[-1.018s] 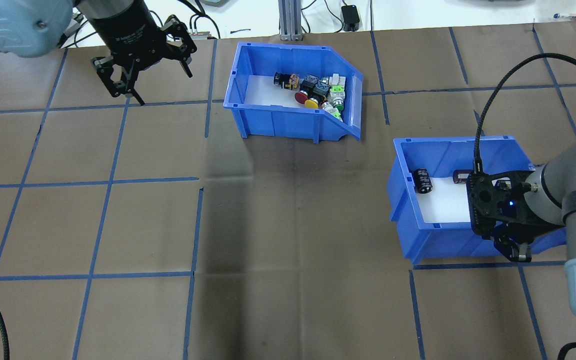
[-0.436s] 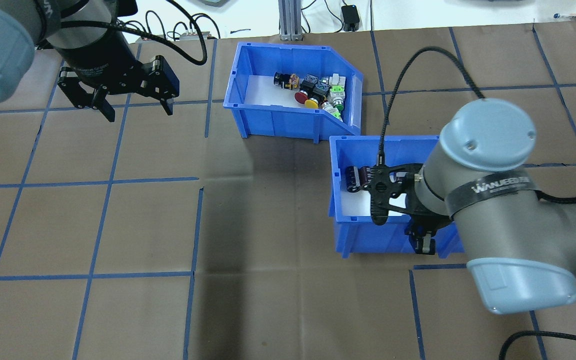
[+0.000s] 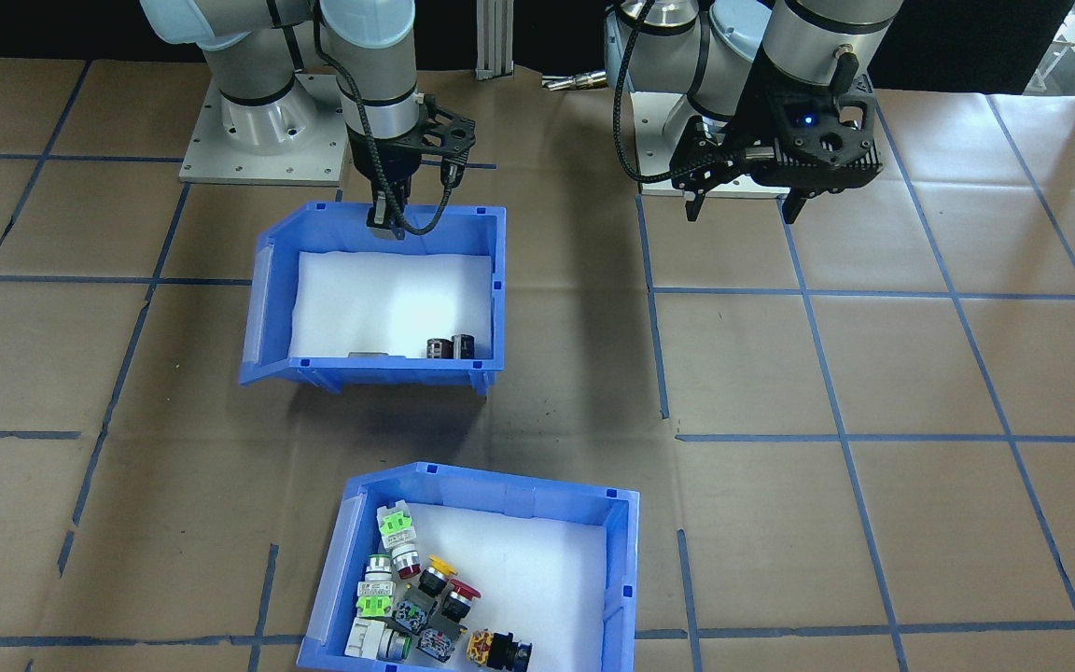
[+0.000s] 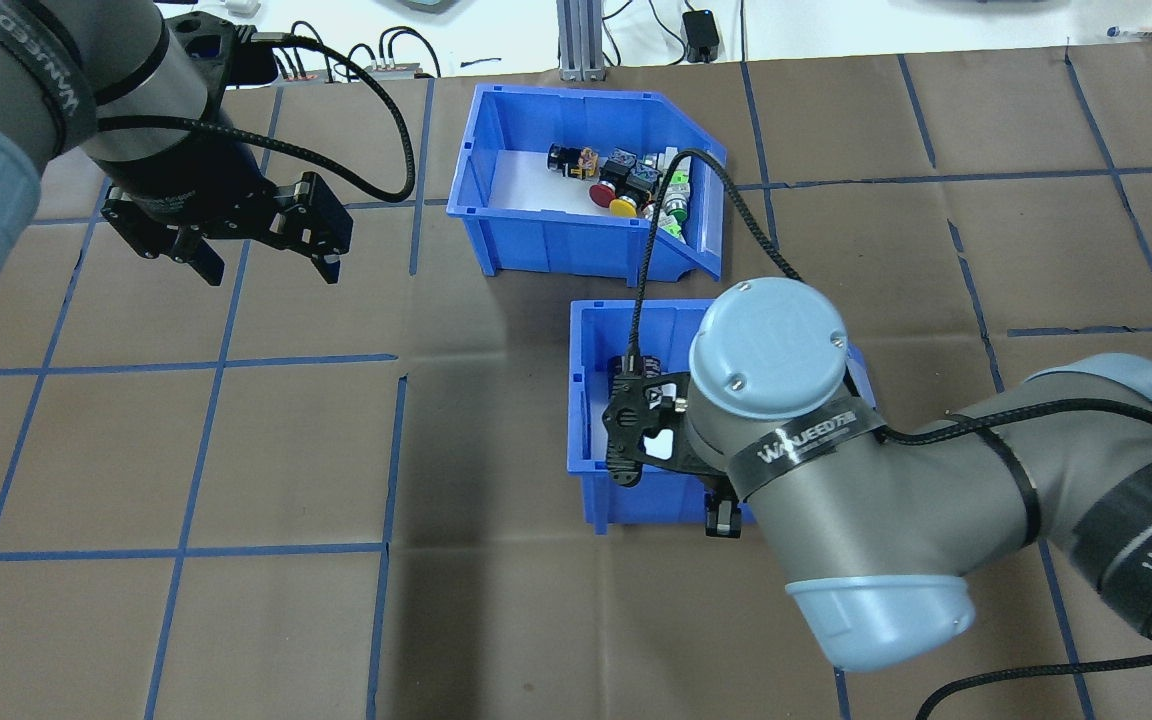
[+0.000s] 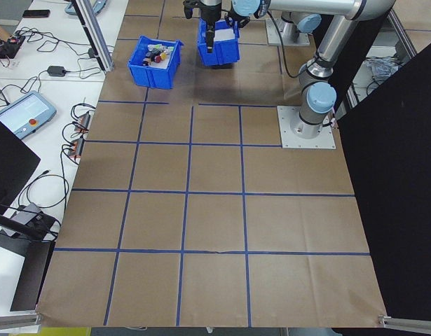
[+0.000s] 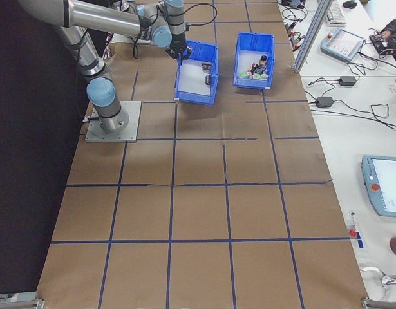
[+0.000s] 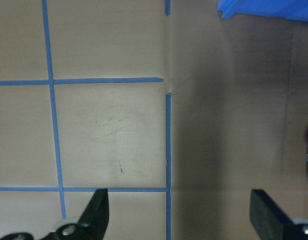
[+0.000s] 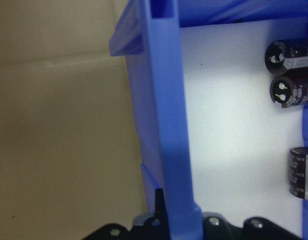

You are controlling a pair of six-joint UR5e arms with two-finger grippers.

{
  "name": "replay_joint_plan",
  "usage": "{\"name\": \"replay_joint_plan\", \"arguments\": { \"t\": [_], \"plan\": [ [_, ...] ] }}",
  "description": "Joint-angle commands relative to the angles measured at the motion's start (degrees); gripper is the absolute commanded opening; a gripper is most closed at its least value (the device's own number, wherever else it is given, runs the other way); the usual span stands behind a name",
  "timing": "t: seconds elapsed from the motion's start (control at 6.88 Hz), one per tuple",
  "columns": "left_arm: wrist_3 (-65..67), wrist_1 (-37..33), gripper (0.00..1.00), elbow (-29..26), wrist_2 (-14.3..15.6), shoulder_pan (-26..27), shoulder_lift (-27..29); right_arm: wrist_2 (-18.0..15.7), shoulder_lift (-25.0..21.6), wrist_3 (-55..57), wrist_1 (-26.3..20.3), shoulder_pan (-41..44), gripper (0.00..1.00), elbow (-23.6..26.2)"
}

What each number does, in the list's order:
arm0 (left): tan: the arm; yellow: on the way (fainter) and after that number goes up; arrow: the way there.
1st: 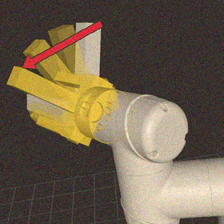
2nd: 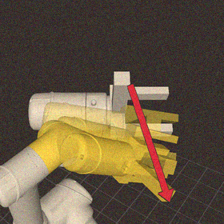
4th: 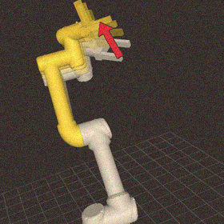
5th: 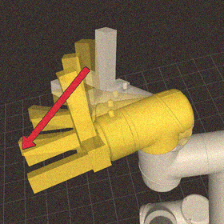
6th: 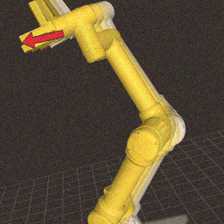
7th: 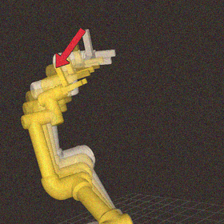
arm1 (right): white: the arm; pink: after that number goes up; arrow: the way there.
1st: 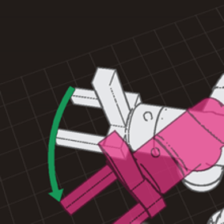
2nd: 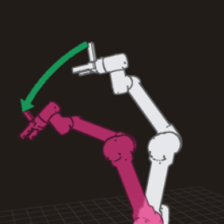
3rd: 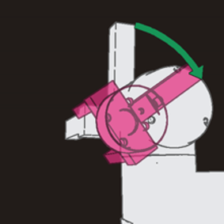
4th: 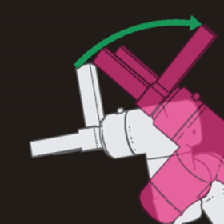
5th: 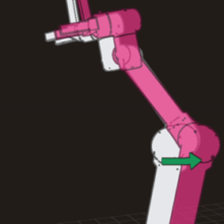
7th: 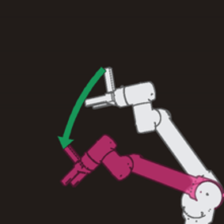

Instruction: Place button box in front

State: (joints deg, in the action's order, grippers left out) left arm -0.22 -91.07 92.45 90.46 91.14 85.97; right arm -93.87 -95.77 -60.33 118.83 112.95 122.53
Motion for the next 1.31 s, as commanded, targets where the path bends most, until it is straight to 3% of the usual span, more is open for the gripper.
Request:
{"name": "replay_joint_plan", "arguments": {
  "t": [0.0,0.15,0.58,0.73,0.87,1.02,1.16],
  "plan": [
    [-0.4,-2.3,1.0,0.6,-1.5,-0.4,-0.8,-1.8,1.9,2.0,3.9,4.9,0.01,0.1],
    [0.1,-4.5,1.0,1.3,-1.3,-0.4,-1.4,-1.8,1.9,1.5,4.0,5.6,0.01,0.4],
    [-6.4,-1.7,1.0,5.0,-1.3,-1.7,-5.8,-1.8,4.3,2.3,7.7,7.6,0.01,1.4],
    [-6.8,-2.3,1.0,3.5,-1.5,-5.9,-5.8,-1.8,5.3,3.6,7.9,8.4,0.02,1.4],
    [-7.9,-2.4,1.0,4.9,-1.3,-7.7,-6.5,-1.8,5.4,3.8,7.9,8.4,0.16,1.4],
    [-7.9,-2.4,1.0,4.5,-0.5,-7.6,-7.1,-1.2,5.5,3.9,7.9,8.4,0.47,1.5],
    [-7.2,-2.4,1.0,3.5,1.8,-7.6,-6.8,-1.0,5.4,5.1,7.9,8.4,0.91,1.4]
  ]
}}
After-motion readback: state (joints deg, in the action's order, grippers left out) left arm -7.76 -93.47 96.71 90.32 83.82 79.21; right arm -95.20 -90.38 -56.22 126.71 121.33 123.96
